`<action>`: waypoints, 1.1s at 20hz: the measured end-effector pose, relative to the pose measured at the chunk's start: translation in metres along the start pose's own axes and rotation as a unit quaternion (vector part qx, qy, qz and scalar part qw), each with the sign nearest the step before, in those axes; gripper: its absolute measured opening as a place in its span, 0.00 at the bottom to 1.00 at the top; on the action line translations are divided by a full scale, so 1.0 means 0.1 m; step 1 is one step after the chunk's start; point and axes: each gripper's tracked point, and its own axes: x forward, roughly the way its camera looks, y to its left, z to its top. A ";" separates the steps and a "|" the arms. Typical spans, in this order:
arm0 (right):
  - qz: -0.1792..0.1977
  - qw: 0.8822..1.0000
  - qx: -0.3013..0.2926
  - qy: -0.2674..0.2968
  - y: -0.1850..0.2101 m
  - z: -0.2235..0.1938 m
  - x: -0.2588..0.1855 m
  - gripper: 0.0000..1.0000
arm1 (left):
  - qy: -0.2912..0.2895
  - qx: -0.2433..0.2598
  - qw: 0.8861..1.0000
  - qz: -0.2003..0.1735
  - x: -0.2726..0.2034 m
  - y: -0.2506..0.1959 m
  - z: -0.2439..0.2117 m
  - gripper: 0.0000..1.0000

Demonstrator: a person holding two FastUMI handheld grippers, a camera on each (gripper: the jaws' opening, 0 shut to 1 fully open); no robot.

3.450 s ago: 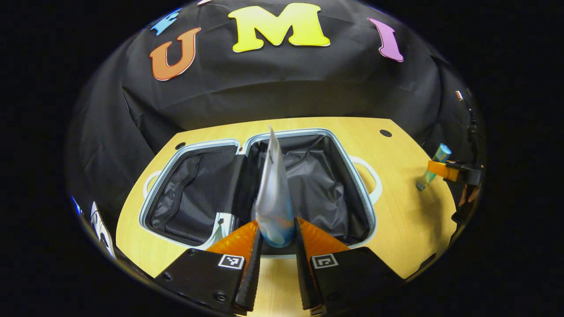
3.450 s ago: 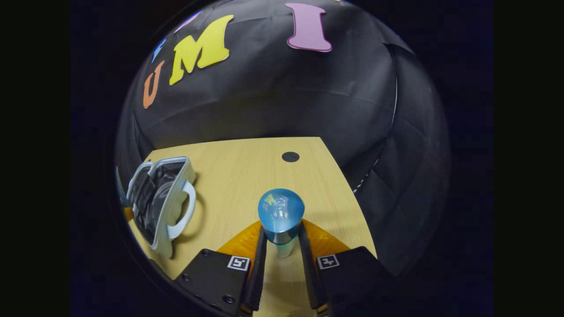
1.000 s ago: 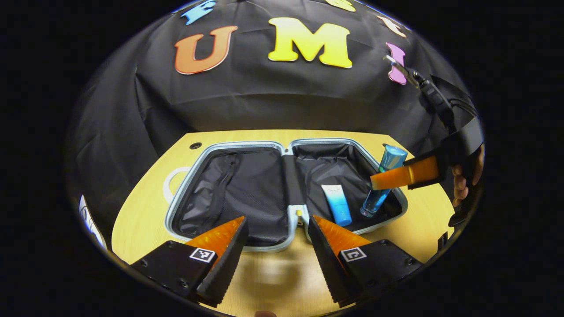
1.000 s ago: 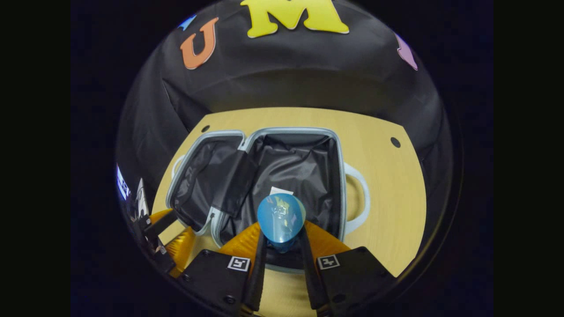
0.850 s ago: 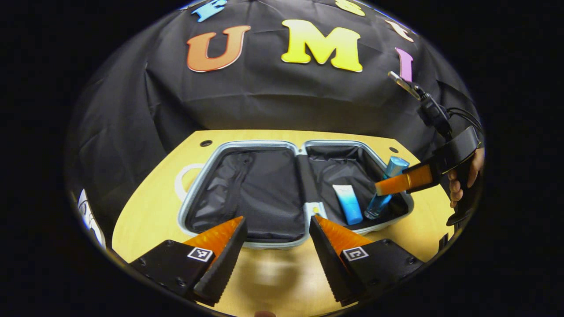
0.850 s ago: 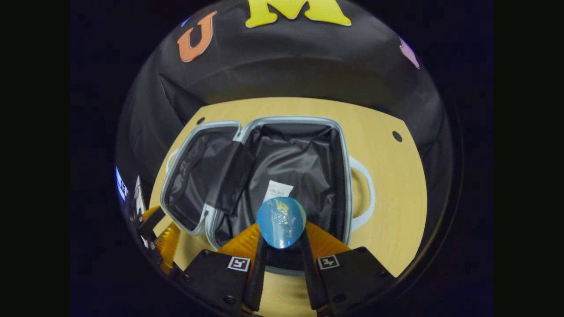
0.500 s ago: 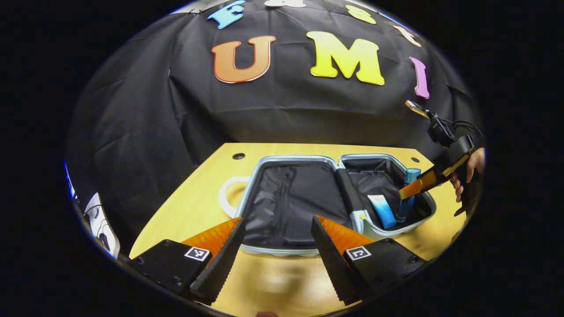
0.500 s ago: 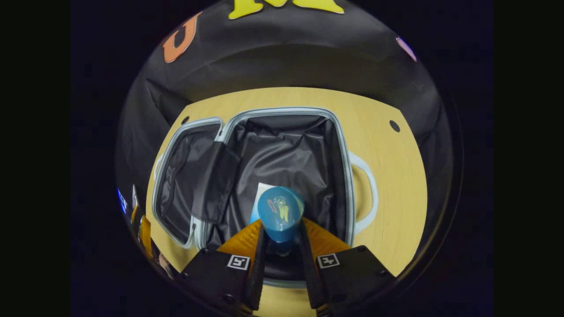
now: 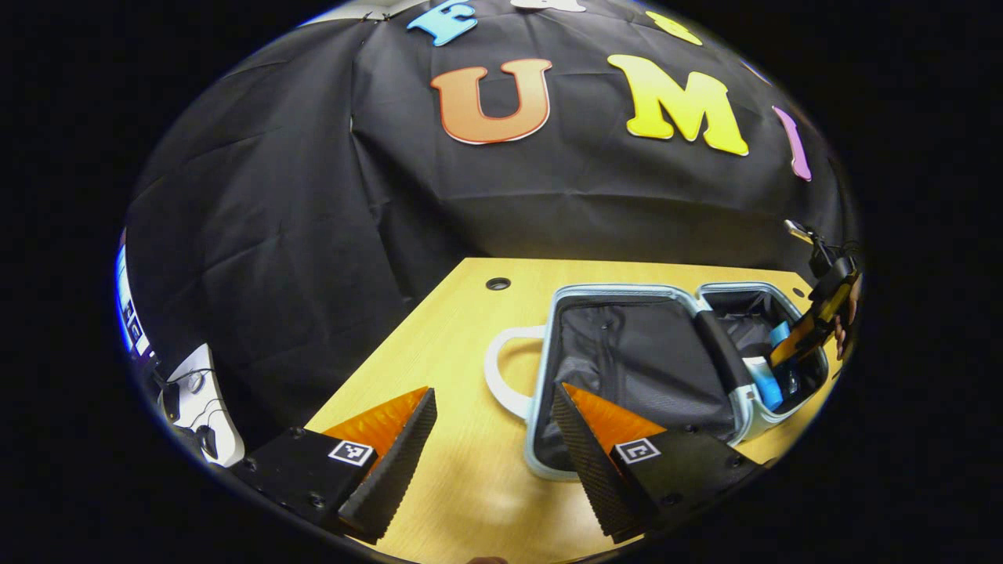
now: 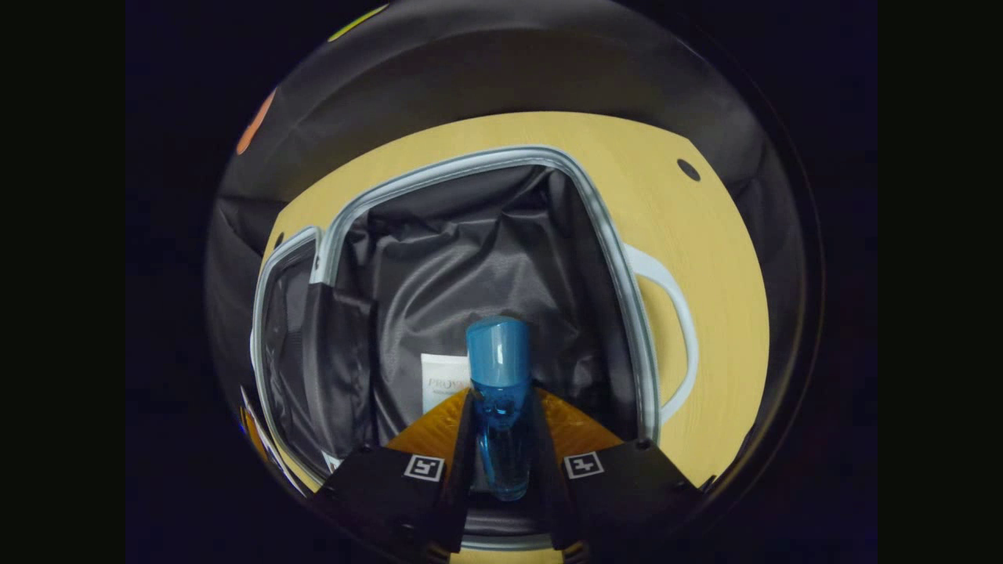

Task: First open the suitcase, pack the skin care products into it, and then close the suitcase.

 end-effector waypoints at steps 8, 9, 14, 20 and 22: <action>-0.016 1.000 0.016 0.014 -0.08 -0.11 0.05 0.42 | 0.035 -0.061 0.997 0.012 0.33 0.22 -0.25 0.96; -0.021 1.000 0.013 0.012 -0.09 -0.12 0.03 0.45 | 0.042 -0.078 0.996 0.009 0.37 0.21 -0.30 0.95; 0.039 0.998 -0.022 -0.039 0.15 -0.03 -0.36 0.67 | 0.061 -0.188 0.980 -0.005 0.58 0.18 -0.52 0.95; 0.069 0.980 -0.127 -0.134 0.13 -0.04 -1.22 0.71 | 0.067 -0.343 0.935 -0.055 0.79 0.00 -0.60 0.96; 0.077 0.975 -0.138 -0.154 0.02 -0.12 -1.51 0.67 | 0.065 -0.375 0.922 -0.065 0.79 0.01 -0.56 0.96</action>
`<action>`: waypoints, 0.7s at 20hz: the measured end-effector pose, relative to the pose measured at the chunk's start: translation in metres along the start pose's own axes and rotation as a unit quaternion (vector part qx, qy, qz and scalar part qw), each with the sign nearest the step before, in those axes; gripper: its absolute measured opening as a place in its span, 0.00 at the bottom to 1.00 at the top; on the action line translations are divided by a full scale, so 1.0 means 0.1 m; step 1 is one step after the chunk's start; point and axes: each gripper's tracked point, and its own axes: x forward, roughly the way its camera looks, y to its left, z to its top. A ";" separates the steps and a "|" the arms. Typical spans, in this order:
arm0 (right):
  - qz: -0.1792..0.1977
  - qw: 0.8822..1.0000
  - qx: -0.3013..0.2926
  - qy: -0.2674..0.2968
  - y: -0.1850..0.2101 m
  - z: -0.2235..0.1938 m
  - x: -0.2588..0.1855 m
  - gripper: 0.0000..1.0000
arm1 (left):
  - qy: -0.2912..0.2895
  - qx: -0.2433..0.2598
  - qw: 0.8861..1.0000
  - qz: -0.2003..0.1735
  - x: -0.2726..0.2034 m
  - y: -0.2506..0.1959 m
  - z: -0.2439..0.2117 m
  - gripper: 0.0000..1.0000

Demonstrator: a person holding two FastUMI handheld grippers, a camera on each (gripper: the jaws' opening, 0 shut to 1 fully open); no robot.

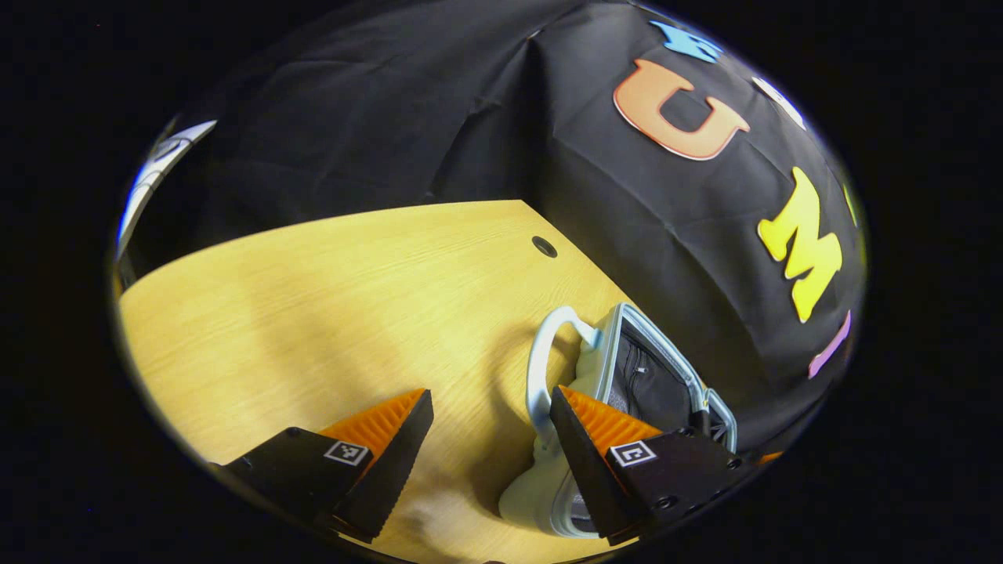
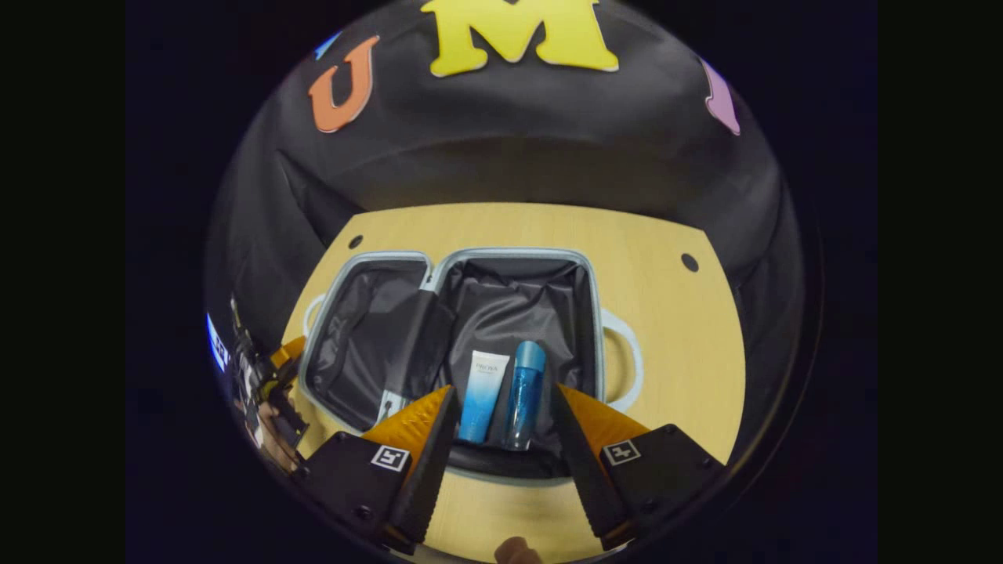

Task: First open the suitcase, pack the skin care products into it, and then close the suitcase.

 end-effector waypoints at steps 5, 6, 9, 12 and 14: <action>0.005 0.999 0.008 -0.045 -0.26 -0.09 -0.71 0.67 | 0.037 -0.121 0.990 -0.055 0.16 -0.22 -0.03 0.89; 0.002 0.999 0.014 -0.050 -0.34 -0.13 -0.82 0.71 | 0.040 -0.160 0.985 -0.058 0.19 -0.20 0.03 0.85; -0.004 0.997 0.031 -0.073 -0.56 -0.16 -1.09 0.71 | 0.027 -0.226 0.970 -0.086 0.26 -0.19 0.14 0.76; -0.020 0.994 0.065 -0.082 -0.77 -0.26 -1.28 0.71 | 0.031 -0.262 0.959 -0.108 0.32 -0.23 0.10 0.59; -0.025 0.993 0.079 -0.079 -0.85 -0.33 -1.35 0.72 | 0.041 -0.264 0.957 -0.114 0.37 -0.29 0.04 0.61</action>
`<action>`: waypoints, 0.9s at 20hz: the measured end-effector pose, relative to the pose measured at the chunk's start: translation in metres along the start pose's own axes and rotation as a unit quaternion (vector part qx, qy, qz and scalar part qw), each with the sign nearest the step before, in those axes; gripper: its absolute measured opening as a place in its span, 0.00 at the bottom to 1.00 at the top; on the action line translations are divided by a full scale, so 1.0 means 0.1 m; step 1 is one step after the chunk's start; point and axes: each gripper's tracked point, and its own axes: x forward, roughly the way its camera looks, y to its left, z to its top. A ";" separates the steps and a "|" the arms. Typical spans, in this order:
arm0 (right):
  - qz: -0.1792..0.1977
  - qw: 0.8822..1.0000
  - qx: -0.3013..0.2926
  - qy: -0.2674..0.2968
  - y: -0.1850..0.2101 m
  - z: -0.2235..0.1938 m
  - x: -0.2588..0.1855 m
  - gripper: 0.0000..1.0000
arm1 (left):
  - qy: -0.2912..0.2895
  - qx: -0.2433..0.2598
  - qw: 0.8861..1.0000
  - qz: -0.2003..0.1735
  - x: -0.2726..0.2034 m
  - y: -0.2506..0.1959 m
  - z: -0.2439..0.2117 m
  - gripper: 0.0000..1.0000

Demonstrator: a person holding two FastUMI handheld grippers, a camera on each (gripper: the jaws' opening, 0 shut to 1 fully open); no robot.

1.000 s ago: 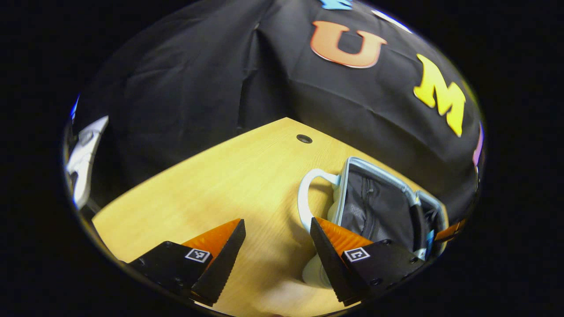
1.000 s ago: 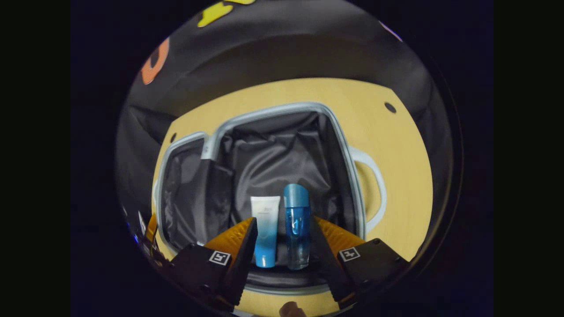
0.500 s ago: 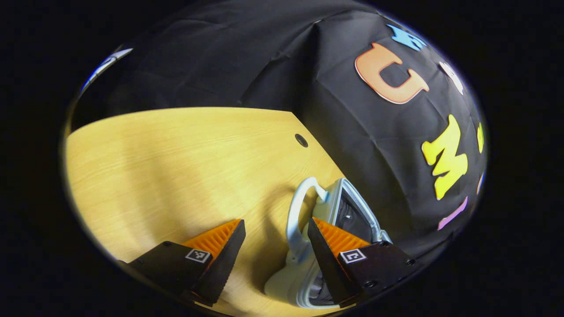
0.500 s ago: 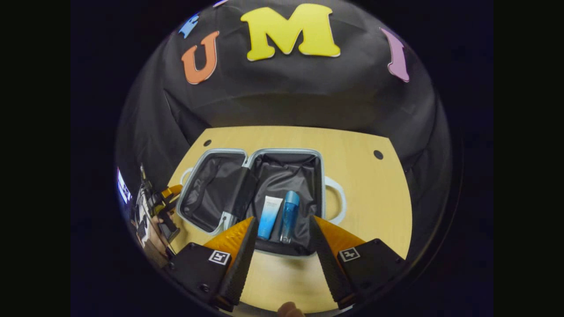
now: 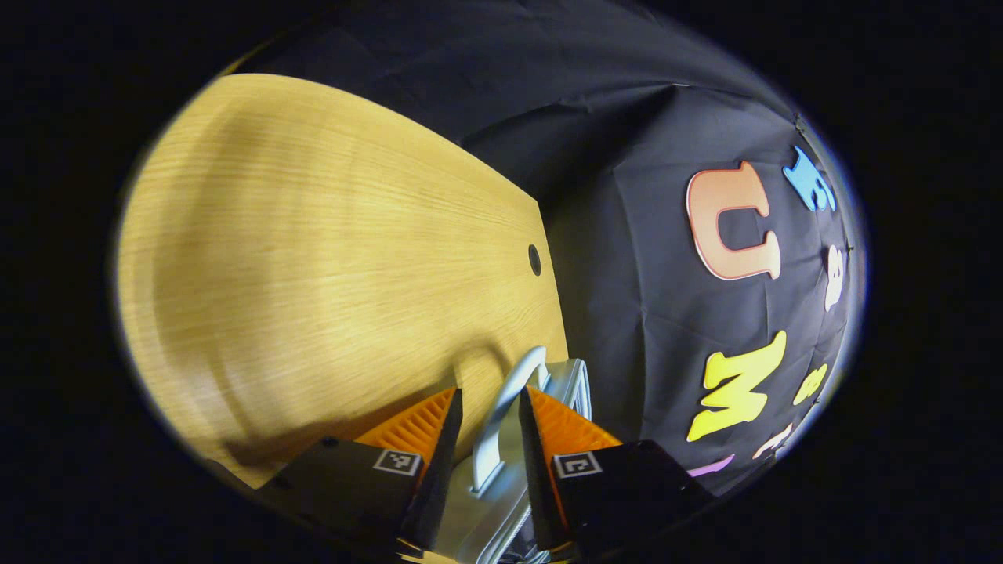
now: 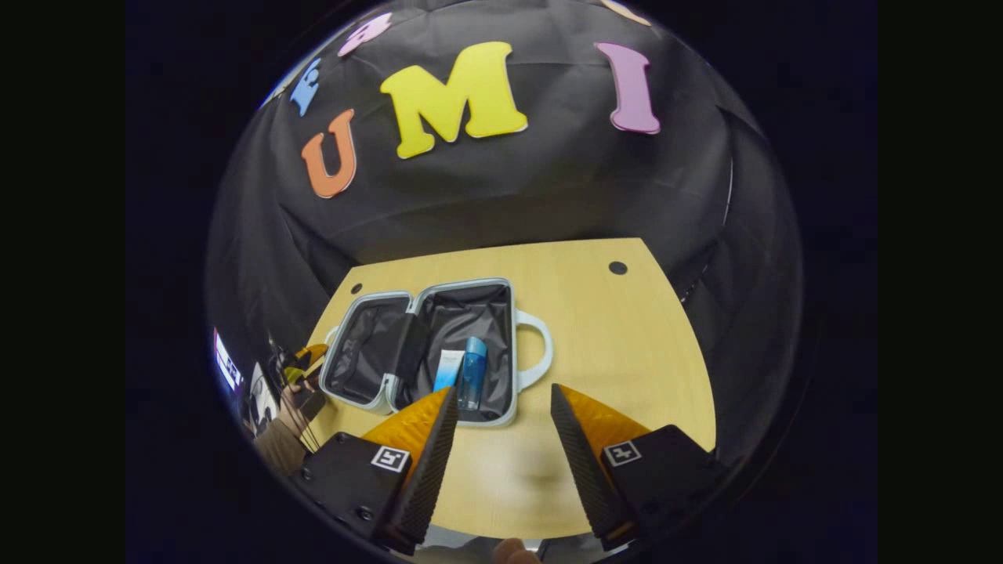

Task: First open the suitcase, pack the skin care products into it, and then close the suitcase.

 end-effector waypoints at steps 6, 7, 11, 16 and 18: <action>-0.013 1.000 0.004 -0.026 -0.13 0.11 -0.25 0.72 | 0.014 0.028 0.999 0.030 0.02 0.01 -0.08 0.18; -0.013 0.999 0.004 -0.032 -0.13 0.15 -0.29 0.67 | 0.015 0.035 0.999 0.033 -0.01 0.00 -0.08 0.17; -0.011 0.998 0.001 -0.056 -0.10 0.31 -0.42 0.71 | 0.004 0.085 0.996 0.033 -0.12 -0.19 -0.03 0.19; -0.002 0.996 -0.007 -0.094 -0.05 0.52 -0.56 0.71 | -0.027 0.174 0.984 0.019 -0.28 -0.60 0.01 0.07; 0.004 0.995 -0.010 -0.104 -0.03 0.58 -0.60 0.71 | -0.041 0.213 0.976 0.022 -0.35 -0.74 0.00 0.07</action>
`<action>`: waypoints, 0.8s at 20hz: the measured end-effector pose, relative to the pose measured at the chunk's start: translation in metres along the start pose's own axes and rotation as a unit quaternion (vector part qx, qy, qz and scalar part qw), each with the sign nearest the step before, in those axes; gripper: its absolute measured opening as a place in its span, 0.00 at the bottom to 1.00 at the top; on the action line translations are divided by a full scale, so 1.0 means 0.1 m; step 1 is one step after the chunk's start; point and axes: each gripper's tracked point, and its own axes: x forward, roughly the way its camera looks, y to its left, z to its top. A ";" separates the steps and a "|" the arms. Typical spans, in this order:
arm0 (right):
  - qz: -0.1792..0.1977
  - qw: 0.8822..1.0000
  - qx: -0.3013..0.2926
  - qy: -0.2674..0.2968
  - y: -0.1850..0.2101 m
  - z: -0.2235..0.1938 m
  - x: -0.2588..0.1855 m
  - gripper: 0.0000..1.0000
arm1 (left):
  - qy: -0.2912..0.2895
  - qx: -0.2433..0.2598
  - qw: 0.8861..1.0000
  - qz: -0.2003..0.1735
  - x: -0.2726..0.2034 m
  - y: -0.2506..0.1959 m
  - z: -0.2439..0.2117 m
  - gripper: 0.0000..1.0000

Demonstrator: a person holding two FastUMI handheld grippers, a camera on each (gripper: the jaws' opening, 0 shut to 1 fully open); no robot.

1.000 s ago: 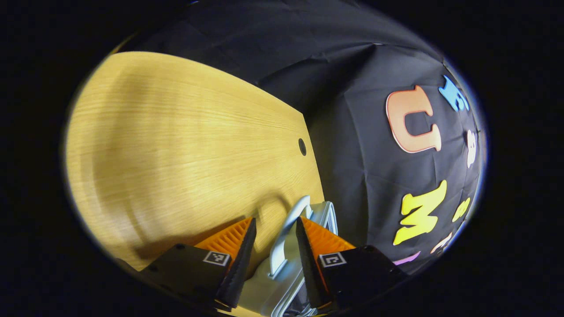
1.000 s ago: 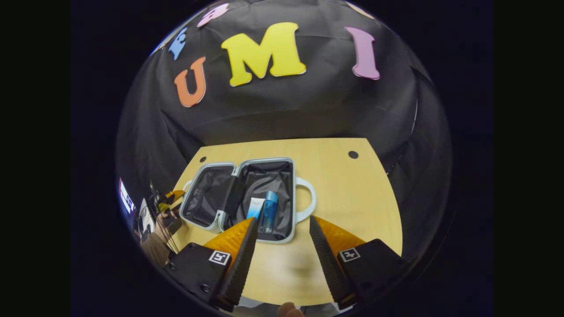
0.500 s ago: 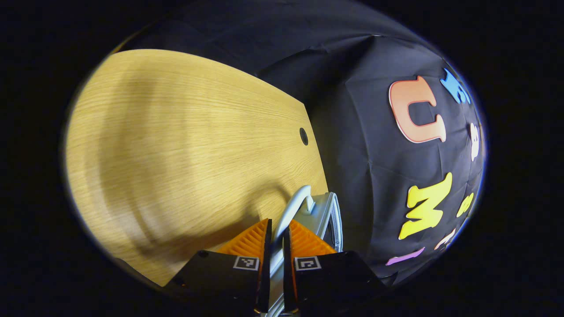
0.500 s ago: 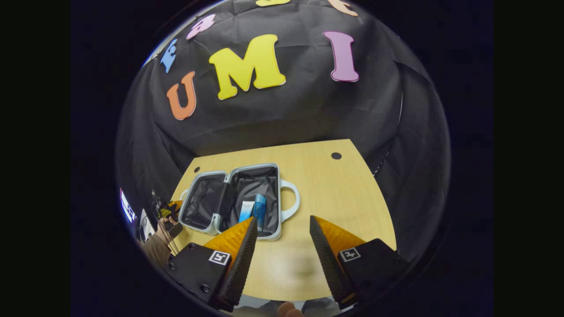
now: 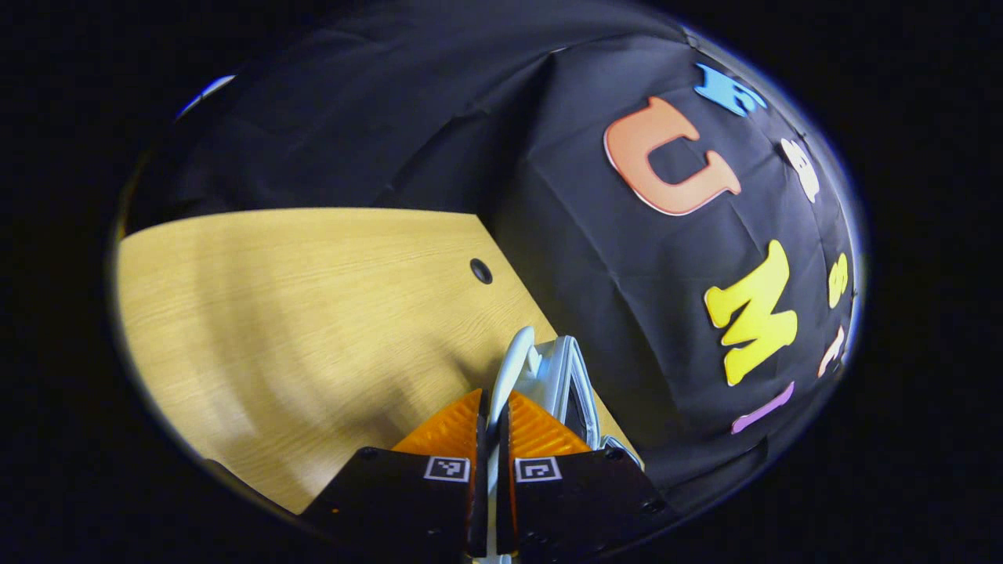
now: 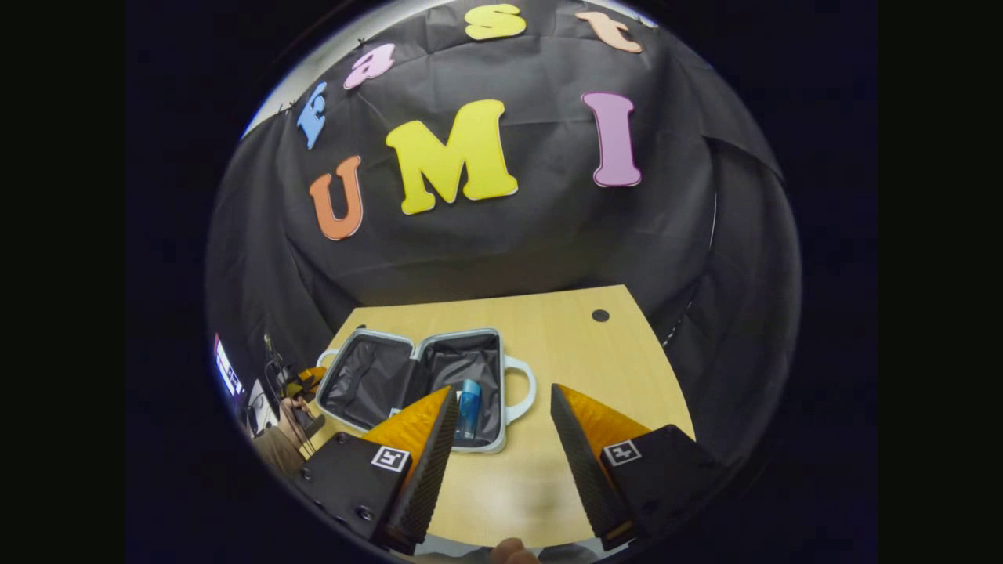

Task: First open the suitcase, pack the skin care products into it, and then close the suitcase.

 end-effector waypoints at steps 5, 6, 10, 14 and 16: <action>0.013 1.000 -0.017 -0.001 0.01 -0.03 -0.02 0.72 | -0.034 0.090 0.995 0.020 -0.17 -0.31 0.08 0.07; 0.016 1.000 -0.019 -0.001 0.01 -0.05 -0.04 0.72 | -0.041 0.107 0.993 0.022 -0.19 -0.38 0.09 0.07; 0.025 0.999 -0.023 -0.004 -0.09 -0.03 -0.08 0.72 | -0.065 0.169 0.983 0.023 -0.40 -0.71 0.12 0.07; 0.031 0.999 -0.015 -0.004 -0.25 -0.06 -0.11 0.71 | -0.090 0.222 0.970 0.033 -0.59 -1.03 0.08 0.07; 0.033 0.999 -0.013 -0.008 -0.36 -0.04 -0.14 0.72 | -0.099 0.237 0.966 0.037 -0.67 -1.19 0.03 0.07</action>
